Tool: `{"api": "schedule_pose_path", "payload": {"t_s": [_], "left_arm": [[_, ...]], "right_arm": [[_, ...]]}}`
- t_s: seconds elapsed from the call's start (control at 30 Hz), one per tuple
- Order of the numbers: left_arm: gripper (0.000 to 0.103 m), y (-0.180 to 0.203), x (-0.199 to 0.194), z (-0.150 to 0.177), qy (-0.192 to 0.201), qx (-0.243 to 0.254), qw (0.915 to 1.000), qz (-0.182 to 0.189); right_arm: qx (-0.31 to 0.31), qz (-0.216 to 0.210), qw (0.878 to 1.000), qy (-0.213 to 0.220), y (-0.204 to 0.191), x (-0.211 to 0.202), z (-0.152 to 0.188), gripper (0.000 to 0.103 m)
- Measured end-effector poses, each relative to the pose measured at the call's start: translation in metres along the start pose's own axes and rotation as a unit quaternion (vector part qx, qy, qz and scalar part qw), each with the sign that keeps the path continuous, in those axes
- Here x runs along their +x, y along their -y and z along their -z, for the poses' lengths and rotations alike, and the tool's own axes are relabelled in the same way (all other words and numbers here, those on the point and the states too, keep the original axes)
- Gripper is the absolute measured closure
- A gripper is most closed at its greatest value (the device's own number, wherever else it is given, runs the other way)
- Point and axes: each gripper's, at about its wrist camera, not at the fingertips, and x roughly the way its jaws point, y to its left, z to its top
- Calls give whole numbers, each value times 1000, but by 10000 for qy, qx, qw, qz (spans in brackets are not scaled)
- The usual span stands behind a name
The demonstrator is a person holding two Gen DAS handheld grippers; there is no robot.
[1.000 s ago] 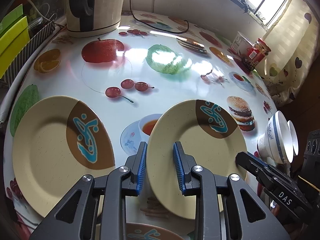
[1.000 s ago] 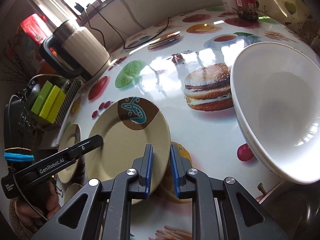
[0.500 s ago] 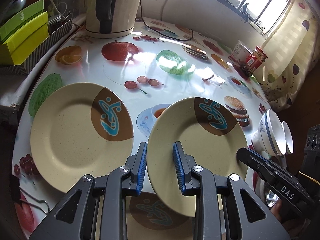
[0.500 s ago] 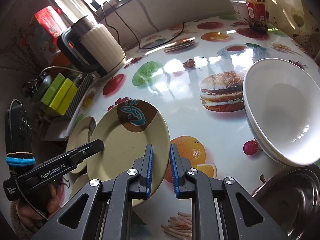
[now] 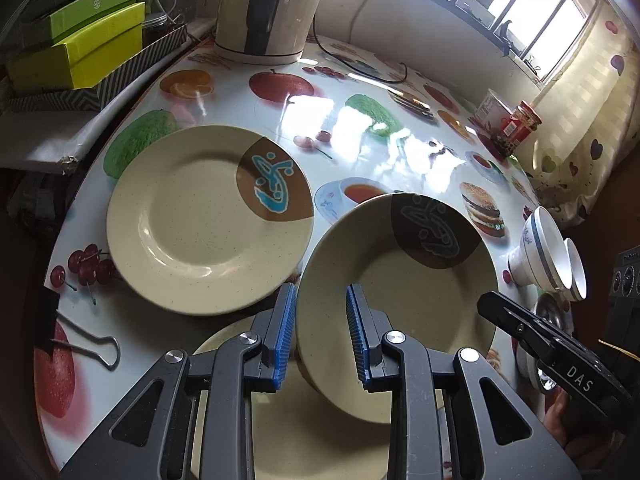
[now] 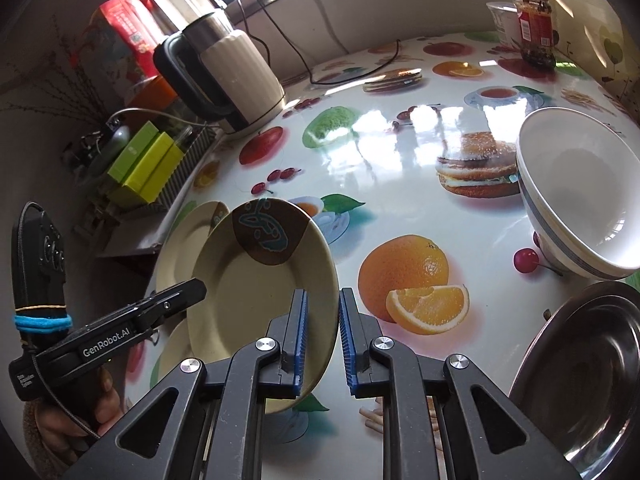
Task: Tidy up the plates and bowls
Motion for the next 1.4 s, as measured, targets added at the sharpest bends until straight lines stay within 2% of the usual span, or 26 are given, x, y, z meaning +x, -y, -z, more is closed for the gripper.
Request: {"api": "schedule_pose_path", "payload": {"t_s": [0.77, 1.4], "left_arm": [[76, -41, -32, 46, 65, -538, 9984, -158], [76, -58, -44, 69, 101, -706, 9971, -273]], "right_arm": [[-471, -118, 9978, -442, -35, 12, 32, 87], [-720, -193, 9946, -723, -53, 23, 52, 87]]}}
